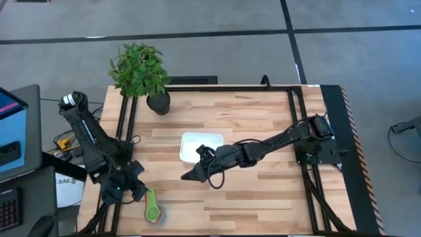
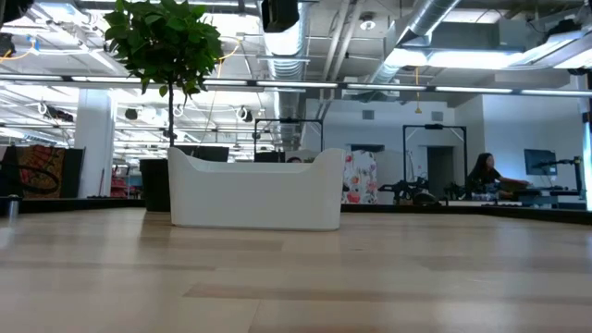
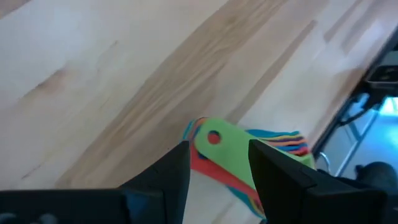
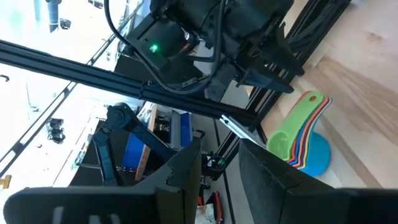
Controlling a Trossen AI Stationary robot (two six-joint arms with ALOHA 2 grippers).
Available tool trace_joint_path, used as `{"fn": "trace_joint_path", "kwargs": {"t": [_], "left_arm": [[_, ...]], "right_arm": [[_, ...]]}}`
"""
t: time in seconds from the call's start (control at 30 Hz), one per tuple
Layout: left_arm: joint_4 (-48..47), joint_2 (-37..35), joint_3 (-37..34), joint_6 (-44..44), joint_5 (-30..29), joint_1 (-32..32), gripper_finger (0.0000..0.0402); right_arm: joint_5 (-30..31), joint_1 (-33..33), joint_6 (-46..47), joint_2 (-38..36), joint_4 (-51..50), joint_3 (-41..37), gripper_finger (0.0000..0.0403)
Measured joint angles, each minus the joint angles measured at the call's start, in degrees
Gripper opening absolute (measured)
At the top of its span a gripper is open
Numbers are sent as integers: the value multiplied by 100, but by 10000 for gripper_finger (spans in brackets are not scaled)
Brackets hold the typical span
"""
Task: Nest measuring cups in basket
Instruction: Stack the green measuring cup into the red measuring cup
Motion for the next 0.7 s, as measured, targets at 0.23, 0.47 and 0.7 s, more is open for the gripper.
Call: {"fn": "trace_joint_path", "kwargs": {"t": [0.23, 0.47, 0.7], "left_arm": [[-59, -3, 0, -274, 307, -2, 151], [-21, 14, 0, -1350, -240, -364, 156], [447, 89, -155, -1646, -606, -591, 228]], "right_arm": [[-121, -11, 0, 0, 2, 0, 134], [-162, -11, -145, 0, 5, 0, 137], [-321, 2, -170, 0, 15, 0, 152]]}}
